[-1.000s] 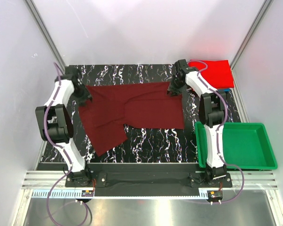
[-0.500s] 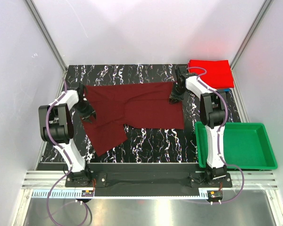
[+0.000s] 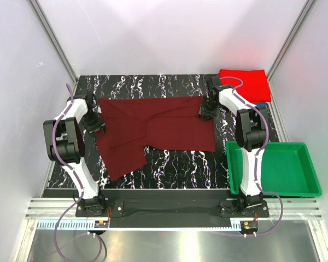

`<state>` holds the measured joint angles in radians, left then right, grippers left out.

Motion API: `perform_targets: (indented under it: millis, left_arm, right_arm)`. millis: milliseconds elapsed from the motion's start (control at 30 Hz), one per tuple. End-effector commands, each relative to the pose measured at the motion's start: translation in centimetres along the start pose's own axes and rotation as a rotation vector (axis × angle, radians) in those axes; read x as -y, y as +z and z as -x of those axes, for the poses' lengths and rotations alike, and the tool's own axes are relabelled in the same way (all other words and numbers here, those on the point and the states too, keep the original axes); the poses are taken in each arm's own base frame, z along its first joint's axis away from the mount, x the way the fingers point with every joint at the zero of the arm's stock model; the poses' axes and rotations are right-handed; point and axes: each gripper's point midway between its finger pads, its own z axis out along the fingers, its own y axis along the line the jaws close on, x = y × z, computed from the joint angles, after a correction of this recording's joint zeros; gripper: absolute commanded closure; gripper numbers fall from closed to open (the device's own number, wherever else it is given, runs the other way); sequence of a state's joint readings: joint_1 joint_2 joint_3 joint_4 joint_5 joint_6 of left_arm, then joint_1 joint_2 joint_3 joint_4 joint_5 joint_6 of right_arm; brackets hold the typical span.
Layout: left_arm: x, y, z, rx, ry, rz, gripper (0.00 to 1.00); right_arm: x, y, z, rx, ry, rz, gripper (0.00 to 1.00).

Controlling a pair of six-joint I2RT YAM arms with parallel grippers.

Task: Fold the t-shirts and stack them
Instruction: Fold the tshirt

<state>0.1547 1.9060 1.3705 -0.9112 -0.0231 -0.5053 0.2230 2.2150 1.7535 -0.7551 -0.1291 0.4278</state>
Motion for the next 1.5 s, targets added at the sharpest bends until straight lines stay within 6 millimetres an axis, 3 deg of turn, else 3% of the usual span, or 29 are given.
perform_targets:
  millis: [0, 67, 133, 167, 200, 233, 267, 300, 333, 367, 500, 567, 600, 700, 867, 1067, 1467]
  left_arm:
    - [0.6, -4.4, 1.2, 0.077, 0.033, -0.03, 0.56]
    - [-0.6, -6.0, 0.5, 0.098, 0.028, 0.0, 0.55]
    - [-1.9, -6.9, -0.8, 0.135, 0.005, 0.021, 0.53]
    - [-1.9, -7.1, -1.5, 0.134, -0.006, -0.003, 0.52]
    - [-1.8, -7.2, -2.2, 0.135, -0.032, -0.028, 0.52]
    - [-2.2, -6.2, -3.9, 0.101, -0.045, -0.038, 0.53]
    - [-2.0, -6.7, -4.7, 0.113, -0.058, -0.077, 0.53]
    - [-1.5, -6.4, -6.1, 0.07, -0.099, -0.122, 0.53]
    - [-1.2, -5.9, -7.0, 0.05, -0.122, -0.155, 0.53]
    - [-1.1, -5.2, -9.7, -0.016, -0.134, -0.188, 0.57]
    - [-2.0, -4.8, -13.6, -0.015, -0.166, -0.128, 0.56]
    - [-3.5, -4.9, -14.3, 0.025, -0.183, -0.048, 0.53]
    - [-4.6, -4.7, -15.8, -0.004, -0.238, -0.005, 0.53]
    - [-4.6, -5.2, -17.8, 0.008, -0.307, -0.063, 0.53]
    - [-7.4, -3.6, -21.8, -0.023, -0.375, -0.013, 0.56]
    - [-7.7, -4.4, -21.7, 0.017, -0.457, -0.004, 0.58]
    - [-8.1, -1.8, -21.7, -0.009, -0.497, 0.117, 0.57]
  right_arm:
    - [-3.5, -6.2, 1.9, 0.069, 0.019, 0.14, 0.61]
    - [-4.2, -8.1, 0.8, 0.039, 0.054, 0.168, 0.57]
    - [-4.0, -8.5, -1.1, -0.011, 0.081, 0.172, 0.53]
    - [-4.2, -9.6, -1.6, -0.011, 0.095, 0.185, 0.5]
    - [-3.6, -9.3, -3.2, -0.044, 0.107, 0.176, 0.45]
    - [-3.7, -9.6, -3.8, -0.051, 0.115, 0.181, 0.44]
    - [-3.9, -10.6, -4.0, -0.032, 0.111, 0.196, 0.43]
    - [-3.4, -10.4, -5.0, -0.047, 0.115, 0.185, 0.43]
    - [-3.4, -10.8, -5.2, -0.041, 0.112, 0.191, 0.42]
    - [-3.5, -11.7, -5.2, -0.021, 0.111, 0.203, 0.42]
    - [-3.8, -13.1, -6.2, -0.016, 0.104, 0.243, 0.41]
    - [-4.1, -13.9, -6.7, -0.015, 0.096, 0.265, 0.4]
    - [-3.9, -13.9, -7.2, -0.027, 0.099, 0.263, 0.4]
    - [-3.4, -14.5, -8.2, -0.031, 0.112, 0.261, 0.4]
    - [-3.0, -15.0, -8.9, -0.018, 0.118, 0.256, 0.4]
    - [-3.2, -15.9, -8.5, 0.001, 0.097, 0.258, 0.4]
    - [-2.8, -16.3, -9.3, 0.002, 0.108, 0.259, 0.4]
